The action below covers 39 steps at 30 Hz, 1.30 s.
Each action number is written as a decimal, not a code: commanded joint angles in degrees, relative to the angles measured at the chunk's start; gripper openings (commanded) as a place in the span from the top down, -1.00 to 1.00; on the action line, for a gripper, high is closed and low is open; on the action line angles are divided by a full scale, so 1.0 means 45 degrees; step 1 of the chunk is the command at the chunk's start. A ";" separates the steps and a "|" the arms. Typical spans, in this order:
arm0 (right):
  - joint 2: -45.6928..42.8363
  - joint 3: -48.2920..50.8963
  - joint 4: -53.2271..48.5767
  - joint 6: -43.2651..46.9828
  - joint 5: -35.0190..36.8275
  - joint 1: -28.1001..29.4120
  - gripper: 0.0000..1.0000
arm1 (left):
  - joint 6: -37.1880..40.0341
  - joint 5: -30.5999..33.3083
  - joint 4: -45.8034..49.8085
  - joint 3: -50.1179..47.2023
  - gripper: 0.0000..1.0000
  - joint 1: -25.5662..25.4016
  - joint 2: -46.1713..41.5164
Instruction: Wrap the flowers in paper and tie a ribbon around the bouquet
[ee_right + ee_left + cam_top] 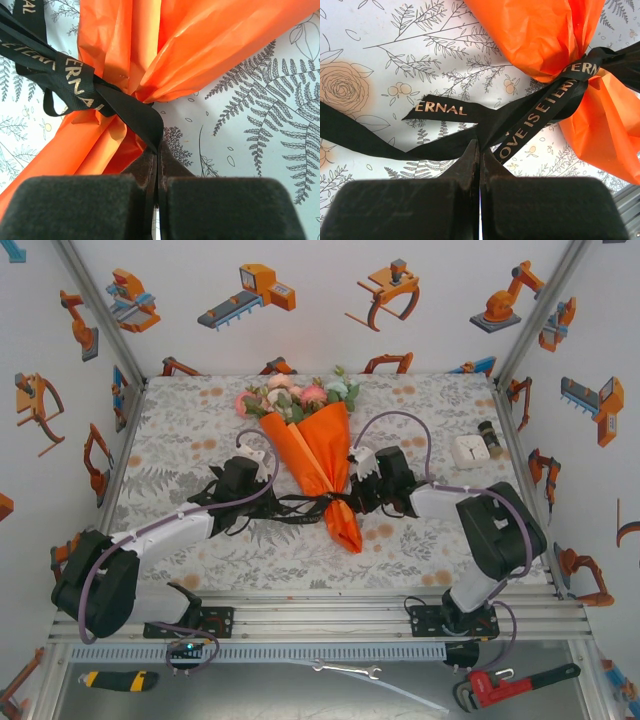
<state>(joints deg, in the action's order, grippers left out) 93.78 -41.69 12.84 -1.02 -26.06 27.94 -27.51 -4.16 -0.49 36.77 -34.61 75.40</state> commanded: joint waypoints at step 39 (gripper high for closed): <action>-0.1095 -0.1048 -0.1368 -0.1959 0.0308 0.0354 0.07 | 0.0230 0.0416 0.0982 0.0734 1.00 0.0675 -0.0075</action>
<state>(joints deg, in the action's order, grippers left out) 89.32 -44.77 8.88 -11.84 -25.32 29.39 -27.29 -1.52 3.90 38.35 -31.83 74.85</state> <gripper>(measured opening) 0.445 0.008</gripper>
